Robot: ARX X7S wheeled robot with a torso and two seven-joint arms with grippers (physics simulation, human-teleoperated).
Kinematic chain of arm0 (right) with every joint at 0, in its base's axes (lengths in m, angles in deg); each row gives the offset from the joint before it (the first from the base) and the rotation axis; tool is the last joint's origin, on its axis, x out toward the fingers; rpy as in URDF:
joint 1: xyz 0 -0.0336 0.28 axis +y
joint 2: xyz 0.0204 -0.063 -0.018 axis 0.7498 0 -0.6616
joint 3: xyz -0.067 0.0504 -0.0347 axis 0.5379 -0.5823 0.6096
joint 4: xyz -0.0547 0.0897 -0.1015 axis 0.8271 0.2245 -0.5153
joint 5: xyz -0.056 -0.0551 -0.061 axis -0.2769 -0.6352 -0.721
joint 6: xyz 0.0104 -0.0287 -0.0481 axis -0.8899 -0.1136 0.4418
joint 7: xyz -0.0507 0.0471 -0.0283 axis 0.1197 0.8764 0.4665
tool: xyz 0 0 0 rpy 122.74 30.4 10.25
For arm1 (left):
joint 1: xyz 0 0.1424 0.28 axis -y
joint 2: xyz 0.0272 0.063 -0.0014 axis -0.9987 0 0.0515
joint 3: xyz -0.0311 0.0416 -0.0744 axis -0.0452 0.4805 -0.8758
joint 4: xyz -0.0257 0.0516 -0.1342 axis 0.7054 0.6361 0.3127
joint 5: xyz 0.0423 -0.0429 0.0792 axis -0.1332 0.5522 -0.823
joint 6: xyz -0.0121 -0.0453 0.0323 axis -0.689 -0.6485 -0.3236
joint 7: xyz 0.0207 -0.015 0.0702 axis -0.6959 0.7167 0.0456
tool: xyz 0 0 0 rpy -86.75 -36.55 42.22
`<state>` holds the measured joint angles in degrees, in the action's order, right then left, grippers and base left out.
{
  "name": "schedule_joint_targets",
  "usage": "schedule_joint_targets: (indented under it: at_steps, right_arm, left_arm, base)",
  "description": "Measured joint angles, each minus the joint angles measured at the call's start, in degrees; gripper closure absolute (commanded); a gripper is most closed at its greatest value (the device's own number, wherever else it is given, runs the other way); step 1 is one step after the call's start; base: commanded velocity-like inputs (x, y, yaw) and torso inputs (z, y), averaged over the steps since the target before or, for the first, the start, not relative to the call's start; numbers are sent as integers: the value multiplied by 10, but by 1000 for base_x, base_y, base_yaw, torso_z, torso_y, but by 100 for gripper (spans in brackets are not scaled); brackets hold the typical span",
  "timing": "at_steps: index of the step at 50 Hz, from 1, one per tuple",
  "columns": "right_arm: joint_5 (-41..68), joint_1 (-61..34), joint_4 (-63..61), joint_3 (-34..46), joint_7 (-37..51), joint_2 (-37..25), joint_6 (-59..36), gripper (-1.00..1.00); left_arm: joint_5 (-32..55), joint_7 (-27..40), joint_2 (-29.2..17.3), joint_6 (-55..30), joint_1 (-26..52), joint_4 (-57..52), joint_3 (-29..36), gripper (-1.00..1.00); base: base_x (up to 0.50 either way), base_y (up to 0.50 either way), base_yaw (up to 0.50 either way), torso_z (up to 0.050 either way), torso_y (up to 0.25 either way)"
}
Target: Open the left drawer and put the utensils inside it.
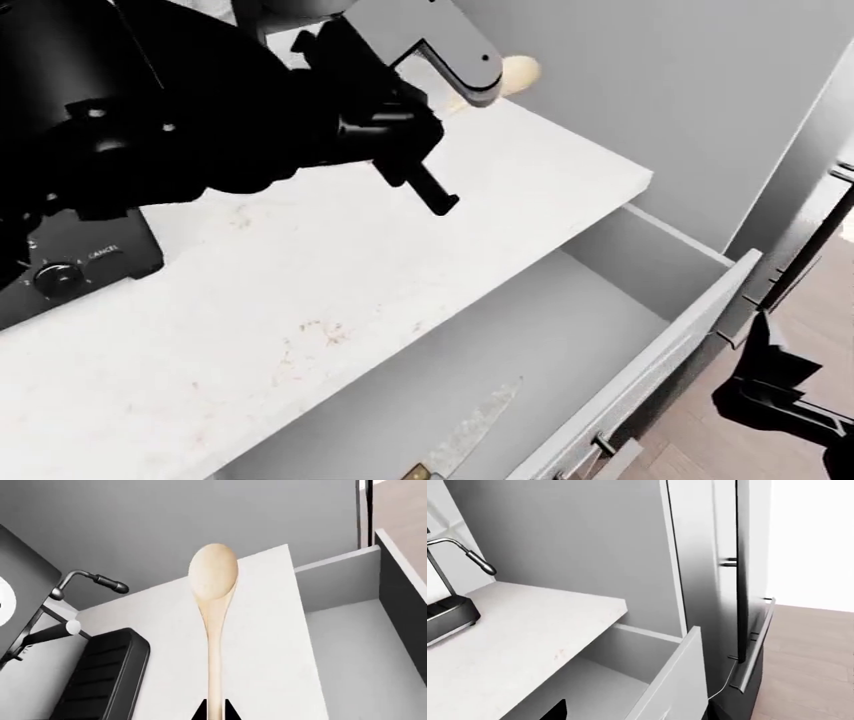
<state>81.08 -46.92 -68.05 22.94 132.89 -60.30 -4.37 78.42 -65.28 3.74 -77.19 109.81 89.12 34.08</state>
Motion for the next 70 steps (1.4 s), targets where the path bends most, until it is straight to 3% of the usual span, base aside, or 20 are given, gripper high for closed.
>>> schedule_joint_targets:
  at_steps: [15,35,46,64,65,70]
  right_arm:
    - [16,4,-2,-1,13,-10,11,-100]
    - [-3,12,-3,3,-3,-3,17,-100]
    - [0,16,-4,2,-2,-7,24,-100]
    - [-9,25,-6,0,-14,-4,32,-100]
    - [-10,26,-6,-1,-16,-4,32,-100]
    - [-14,30,-7,-2,-21,-1,34,-100]
  left_arm:
    - [112,82,-33,-44,-6,-115,-18,100]
    - [341,290,-11,-33,-54,-182,-11,100]
    - [375,356,7,-10,-100,-224,8,100]
    - [355,397,32,4,-163,-233,51,100]
    - [355,399,32,4,-165,-232,52,-100]
    - [355,404,34,7,-168,-234,54,-100]
  base:
    - [0,0,0,0,0]
    - [0,0,0,0,0]
    - [0,0,0,0,0]
    - [0,0,0,0,0]
    - [0,0,0,0,0]
    - [0,0,0,0,0]
